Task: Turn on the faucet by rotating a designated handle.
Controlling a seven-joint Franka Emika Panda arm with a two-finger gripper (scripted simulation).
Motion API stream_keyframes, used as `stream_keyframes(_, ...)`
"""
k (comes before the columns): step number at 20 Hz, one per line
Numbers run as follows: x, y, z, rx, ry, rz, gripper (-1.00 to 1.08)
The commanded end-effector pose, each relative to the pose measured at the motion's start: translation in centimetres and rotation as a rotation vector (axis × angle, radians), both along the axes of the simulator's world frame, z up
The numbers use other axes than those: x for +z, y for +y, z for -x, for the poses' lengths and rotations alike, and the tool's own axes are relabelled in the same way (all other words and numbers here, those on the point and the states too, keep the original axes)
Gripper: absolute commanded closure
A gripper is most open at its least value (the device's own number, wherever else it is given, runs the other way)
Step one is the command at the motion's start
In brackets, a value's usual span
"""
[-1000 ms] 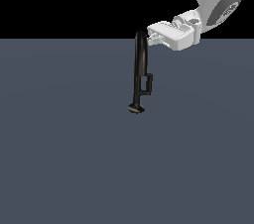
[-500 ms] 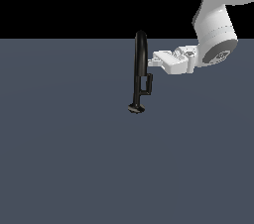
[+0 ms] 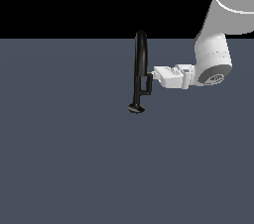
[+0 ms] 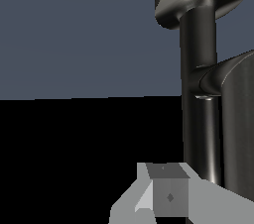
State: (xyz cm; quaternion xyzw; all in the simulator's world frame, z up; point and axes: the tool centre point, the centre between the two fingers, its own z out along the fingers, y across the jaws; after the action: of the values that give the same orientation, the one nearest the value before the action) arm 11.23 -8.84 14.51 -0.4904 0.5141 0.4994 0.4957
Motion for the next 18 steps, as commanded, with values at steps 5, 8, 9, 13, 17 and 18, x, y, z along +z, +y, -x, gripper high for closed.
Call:
stream_keyframes(5, -0.4, 0.1, -0.1, -0.011, 0.009, -0.010, 1.08)
stream_keyframes(8, -0.3, 0.1, 0.3, -0.010, 0.009, -0.009, 1.08)
stream_keyframes(9, -0.2, 0.1, 0.4, -0.010, 0.009, -0.009, 1.08)
stream_keyframes(13, 0.0, 0.1, 1.1, -0.010, 0.009, -0.009, 1.08)
stream_keyframes(17, 0.3, 0.2, 1.8, -0.010, 0.009, -0.009, 1.08)
stream_keyframes(18, 0.4, 0.2, 2.0, -0.010, 0.009, -0.009, 1.08)
